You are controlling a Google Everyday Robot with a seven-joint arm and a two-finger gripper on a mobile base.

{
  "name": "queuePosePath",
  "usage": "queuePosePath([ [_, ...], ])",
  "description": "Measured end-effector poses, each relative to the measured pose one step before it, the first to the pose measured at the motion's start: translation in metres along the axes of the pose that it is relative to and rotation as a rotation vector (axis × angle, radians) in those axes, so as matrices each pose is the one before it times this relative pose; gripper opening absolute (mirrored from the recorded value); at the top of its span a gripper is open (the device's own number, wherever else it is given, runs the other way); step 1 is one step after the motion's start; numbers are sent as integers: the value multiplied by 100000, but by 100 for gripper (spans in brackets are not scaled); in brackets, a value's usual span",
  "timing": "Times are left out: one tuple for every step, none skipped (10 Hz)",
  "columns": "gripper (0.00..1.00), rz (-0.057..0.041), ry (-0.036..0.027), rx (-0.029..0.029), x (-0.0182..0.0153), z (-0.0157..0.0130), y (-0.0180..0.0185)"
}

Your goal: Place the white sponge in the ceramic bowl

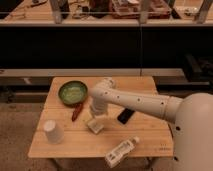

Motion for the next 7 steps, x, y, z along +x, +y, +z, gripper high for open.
queuePosePath([
  [80, -2942, 1650, 637, 39, 600, -581],
  [80, -2087, 1646, -28, -112, 406, -161],
  [80, -1599, 715, -961, -277, 436, 94],
  [80, -1089, 677, -1513, -202, 567, 96],
  [80, -1618, 546, -1347, -183, 706, -157],
  [80, -733, 121, -1034, -173, 223, 79],
  [80, -1231, 383, -796, -170, 114, -62],
])
